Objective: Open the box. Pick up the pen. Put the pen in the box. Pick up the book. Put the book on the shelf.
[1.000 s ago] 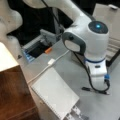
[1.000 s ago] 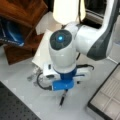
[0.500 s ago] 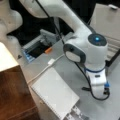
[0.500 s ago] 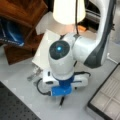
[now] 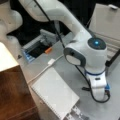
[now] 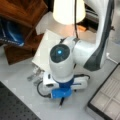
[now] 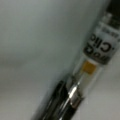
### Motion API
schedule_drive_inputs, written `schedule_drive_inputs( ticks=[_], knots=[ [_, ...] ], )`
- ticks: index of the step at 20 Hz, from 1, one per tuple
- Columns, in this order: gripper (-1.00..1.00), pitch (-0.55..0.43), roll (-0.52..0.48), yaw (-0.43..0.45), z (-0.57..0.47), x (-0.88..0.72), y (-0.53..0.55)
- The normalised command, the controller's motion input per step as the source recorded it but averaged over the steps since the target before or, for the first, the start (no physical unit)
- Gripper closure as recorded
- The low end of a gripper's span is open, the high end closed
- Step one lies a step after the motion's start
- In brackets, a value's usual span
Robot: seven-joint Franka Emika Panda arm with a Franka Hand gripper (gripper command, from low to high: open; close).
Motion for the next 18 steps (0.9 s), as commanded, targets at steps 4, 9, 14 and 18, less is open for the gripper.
schedule_drive_inputs(
  ticks=[4, 9, 14, 18],
  knots=[
    [-1.00, -0.102, -0.177, 0.150, -0.11, 0.01, -0.02],
    [-1.00, -0.103, -0.165, 0.155, -0.10, -0.01, -0.03],
    [1.00, -0.097, -0.153, 0.165, -0.08, -0.02, -0.05],
    [1.00, -0.119, -0.161, 0.175, -0.08, -0.02, -0.06]
  ],
)
